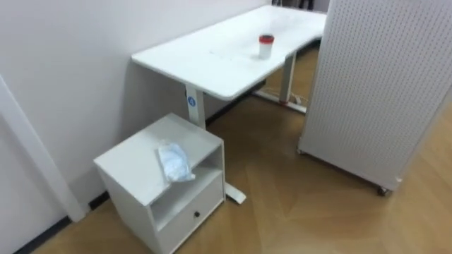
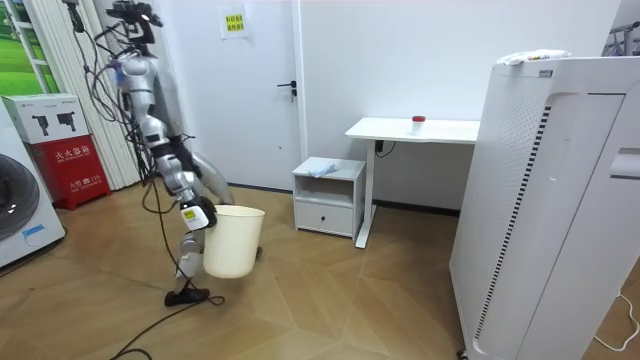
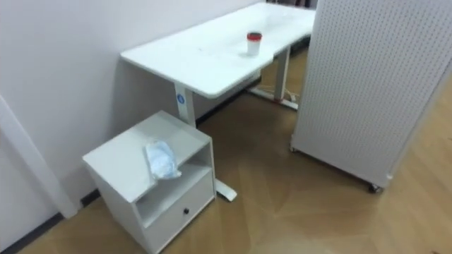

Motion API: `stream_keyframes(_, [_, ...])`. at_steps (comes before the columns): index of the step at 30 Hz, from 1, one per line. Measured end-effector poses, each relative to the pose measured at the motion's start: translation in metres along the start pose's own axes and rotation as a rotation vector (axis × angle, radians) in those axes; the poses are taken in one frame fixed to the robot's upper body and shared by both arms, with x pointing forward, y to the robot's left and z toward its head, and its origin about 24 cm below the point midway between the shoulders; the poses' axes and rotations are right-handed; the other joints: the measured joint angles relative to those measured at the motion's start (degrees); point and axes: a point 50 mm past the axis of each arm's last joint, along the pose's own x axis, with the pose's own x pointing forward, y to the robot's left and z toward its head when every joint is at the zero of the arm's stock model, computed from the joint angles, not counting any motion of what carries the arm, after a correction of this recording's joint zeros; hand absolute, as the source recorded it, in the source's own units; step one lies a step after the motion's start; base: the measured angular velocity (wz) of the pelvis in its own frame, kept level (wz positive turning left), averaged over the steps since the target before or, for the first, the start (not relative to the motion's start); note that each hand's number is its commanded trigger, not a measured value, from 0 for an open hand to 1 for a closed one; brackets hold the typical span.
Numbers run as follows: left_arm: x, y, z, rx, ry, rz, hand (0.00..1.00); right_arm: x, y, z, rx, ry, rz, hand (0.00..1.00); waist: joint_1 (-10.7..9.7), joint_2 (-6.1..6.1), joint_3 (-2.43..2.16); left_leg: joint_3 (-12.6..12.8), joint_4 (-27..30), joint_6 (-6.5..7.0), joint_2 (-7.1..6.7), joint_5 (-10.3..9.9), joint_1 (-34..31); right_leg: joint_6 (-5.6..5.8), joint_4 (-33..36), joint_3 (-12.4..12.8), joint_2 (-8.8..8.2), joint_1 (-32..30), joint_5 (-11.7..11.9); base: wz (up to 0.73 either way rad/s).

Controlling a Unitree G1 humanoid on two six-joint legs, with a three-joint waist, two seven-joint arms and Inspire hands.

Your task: Pick garbage

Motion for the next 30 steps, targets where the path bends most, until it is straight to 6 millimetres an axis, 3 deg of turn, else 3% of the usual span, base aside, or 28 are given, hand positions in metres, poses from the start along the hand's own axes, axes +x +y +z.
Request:
stream_keyframes(1, [-0.001, -0.002, 0.0, -0.008, -0.019, -0.005, 0.0, 0.0, -0.001, 0.0, 0.001, -0.001, -0.014, 1.0, 0.0, -0.56, -0.26, 1.6, 1.2, 2.02, -0.41, 1.5, 0.0, 1.0, -1.1, 0.4, -1.06, 0.8, -0.5, -0.21])
stream_keyframes(2, [-0.001, -0.003, 0.003, -0.012, -0.036, -0.004, 0.0, 0.0, -0.002, 0.001, 0.001, -0.004, -0.018, 1.0, 0.0, -0.82, -0.29, 1.7, 2.5, 2.88, -0.88, 1.5, -0.2, 1.51, -1.8, 0.6, -1.56, 1.5, -0.7, -0.34])
stream_keyframes(3, [0.0, -0.001, 0.007, -0.025, -0.058, 0.001, 0.0, 0.0, 0.0, 0.004, -0.013, -0.011, -0.016, 1.0, 0.0, -1.46, -0.06, 2.7, 6.1, 3.55, -1.27, -0.2, -0.8, 2.76, -3.2, 0.3, -2.54, 2.6, -0.3, -0.28])
stream_keyframes(4, [0.0, -0.001, 0.01, -0.028, -0.069, 0.002, 0.0, 0.001, 0.001, 0.005, -0.021, -0.016, -0.016, 1.0, -0.1, -1.49, 0.02, 2.9, 7.6, 3.57, -1.26, -1.6, -0.9, 3.79, -4.0, 0.0, -2.9, 3.4, 0.3, -0.27])
stream_keyframes(5, [0.0, 0.001, 0.016, -0.031, -0.088, 0.008, 0.0, 0.001, 0.001, 0.006, -0.039, -0.023, -0.02, 1.0, 0.0, -1.4, 0.06, 3.2, 10.7, 3.81, -1.19, -4.1, -1.2, 4.89, -5.2, 0.1, -3.48, 5.0, 1.5, -0.16])
stream_keyframes(6, [0.0, 0.004, 0.022, -0.032, -0.109, 0.018, 0.0, 0.001, 0.002, 0.007, -0.058, -0.026, -0.02, 1.0, 0.0, -1.41, 0.19, 4.1, 14.6, 4.66, -0.87, -6.4, -1.8, 5.42, -5.7, 0.3, -4.01, 6.2, 2.2, -0.17])
stream_keyframes(7, [0.0, 0.005, 0.024, -0.032, -0.116, 0.022, 0.0, 0.001, 0.003, 0.009, -0.073, -0.031, -0.018, 1.0, 0.0, -1.58, 0.45, 4.7, 16.8, 5.06, -0.68, -7.3, -2.1, 5.45, -5.4, 0.5, -4.62, 6.8, 2.3, -0.23])
stream_keyframes(9, [0.0, 0.007, 0.034, -0.06, -0.141, 0.035, 0.0, 0.001, 0.006, 0.014, -0.091, -0.06, -0.013, 1.0, -0.2, -1.54, 0.55, 5.9, 21.4, 5.48, -0.88, -11.5, -2.0, 5.53, 0.5, 0.3, -5.89, 6.7, 2.3, -0.08])
stream_keyframes(10, [0.0, 0.009, 0.043, -0.069, -0.165, 0.047, 0.0, 0.001, 0.006, 0.015, -0.094, -0.069, -0.018, 1.0, -0.2, -1.06, 0.12, 6.0, 20.1, 5.75, -1.34, -14.0, -0.5, 5.84, 6.8, -0.5, -6.95, 4.2, 2.5, 0.2])
stream_keyframes(12, [-0.001, 0.015, 0.06, -0.071, -0.212, 0.087, 0.0, 0.002, 0.009, 0.021, -0.096, -0.086, -0.011, 1.0, -0.1, -1.24, 0.23, 6.1, 18.6, 5.7, -2.96, -16.2, 1.2, 7.42, 17.8, -1.6, -8.9, -0.3, 4.7, 0.3])
stream_keyframes(14, [-0.002, 0.018, 0.074, -0.069, -0.247, 0.111, 0.0, 0.002, 0.012, 0.027, -0.1, -0.109, -0.004, 1.0, -0.1, -1.17, 0.18, 5.9, 16.7, 6.27, -4.19, -16.6, 3.3, 6.91, 25.7, -1.8, -9.94, -4.0, 11.2, 0.2])
stream_keyframes(15, [-0.003, 0.019, 0.083, -0.054, -0.272, 0.126, 0.0, 0.002, 0.014, 0.03, -0.105, -0.121, 0.002, 1.0, 0.0, -0.7, -0.02, 5.2, 14.6, 6.31, -4.39, -16.7, 5.0, 6.65, 29.9, -1.9, -10.13, -6.5, 17.0, 0.06])
stream_keyframes(16, [-0.005, 0.02, 0.091, -0.055, -0.302, 0.146, 0.0, 0.003, 0.016, 0.036, -0.106, -0.141, 0.011, 1.0, 0.2, 0.14, 0.12, 4.3, 12.5, 6.14, -4.31, -16.5, 6.6, 6.34, 33.7, -2.3, -10.19, -9.4, 17.4, 0.0])
stream_keyframes(17, [-0.006, 0.021, 0.095, -0.058, -0.318, 0.153, 0.0, 0.003, 0.019, 0.041, -0.108, -0.156, 0.016, 1.0, 0.4, 0.57, 0.32, 4.2, 11.7, 6.06, -3.95, -16.4, 7.3, 6.09, 35.5, -2.3, -9.98, -11.4, 15.9, -0.08])
stream_keyframes(18, [-0.007, 0.023, 0.101, -0.064, -0.352, 0.17, 0.0, 0.003, 0.023, 0.05, -0.112, -0.182, 0.03, 1.0, 0.5, 1.27, 0.47, 4.1, 10.3, 5.78, -3.16, -16.3, 8.5, 5.71, 37.2, -2.3, -9.14, -16.0, 12.6, -0.11])
stream_keyframes(19, [-0.008, 0.024, 0.105, -0.064, -0.368, 0.178, 0.0, 0.003, 0.025, 0.052, -0.118, -0.192, 0.039, 1.0, 0.6, 1.61, 0.43, 3.9, 9.8, 5.73, -2.66, -16.2, 8.9, 5.51, 36.9, -2.7, -8.68, -18.0, 11.1, -0.04])
stream_keyframes(21, [-0.014, 0.027, 0.125, -0.063, -0.445, 0.215, 0.0, 0.003, 0.032, 0.06, -0.137, -0.229, 0.058, 1.0, -0.1, 1.98, 0.48, 2.1, 8.1, 5.01, -1.85, -15.9, 10.0, 4.83, 28.3, -4.6, -7.77, -24.2, 7.5, 0.35])
stream_keyframes(23, [-0.019, 0.028, 0.143, -0.041, -0.505, 0.231, 0.0, 0.002, 0.034, 0.062, -0.141, -0.243, 0.066, 1.0, -0.9, 1.79, 0.5, 0.3, 6.8, 4.2, -1.74, -15.4, 10.9, 4.74, 14.9, -4.6, -7.05, -25.4, 8.1, 0.56])
stream_keyframes(24, [-0.022, 0.027, 0.151, -0.032, -0.543, 0.241, 0.0, 0.003, 0.036, 0.062, -0.138, -0.248, 0.071, 1.0, -1.0, 1.56, 0.52, -0.7, 6.2, 3.47, -1.49, -15.4, 11.7, 5.05, 7.5, -4.7, -6.71, -25.0, 13.4, 0.49])
stream_keyframes(25, [-0.024, 0.025, 0.154, -0.015, -0.566, 0.245, 0.0, 0.003, 0.036, 0.059, -0.146, -0.244, 0.075, 1.0, -1.4, 1.84, 0.23, -1.0, 5.7, 2.51, -0.44, -15.4, 12.8, 3.88, 4.2, -5.4, -5.35, -23.2, 15.9, 0.31])
stream_keyframes(26, [-0.025, 0.025, 0.156, -0.008, -0.58, 0.251, 0.0, 0.003, 0.037, 0.058, -0.16, -0.237, 0.077, 1.0, -1.1, 2.0, 0.03, -1.1, 4.9, 1.99, 0.09, -15.2, 13.6, 3.49, 2.8, -5.4, -4.47, -22.4, 16.5, 0.0])
stream_keyframes(28, [-0.031, 0.031, 0.167, -0.006, -0.642, 0.305, 0.0, 0.004, 0.042, 0.06, -0.194, -0.241, 0.101, 1.0, -0.7, 1.98, 0.1, -1.7, 2.1, 0.61, 0.82, -14.5, 14.6, 2.45, -0.9, -6.1, -2.68, -20.5, 17.5, -0.09])
stream_keyframes(30, [-0.038, 0.034, 0.178, -0.003, -0.697, 0.336, 0.0, 0.004, 0.043, 0.064, -0.217, -0.244, 0.105, 1.0, -0.7, 1.89, 0.29, -1.8, 1.7, 0.14, 1.48, -14.2, 14.5, 2.24, -0.9, -6.4, -2.25, -20.6, 17.6, 0.05])
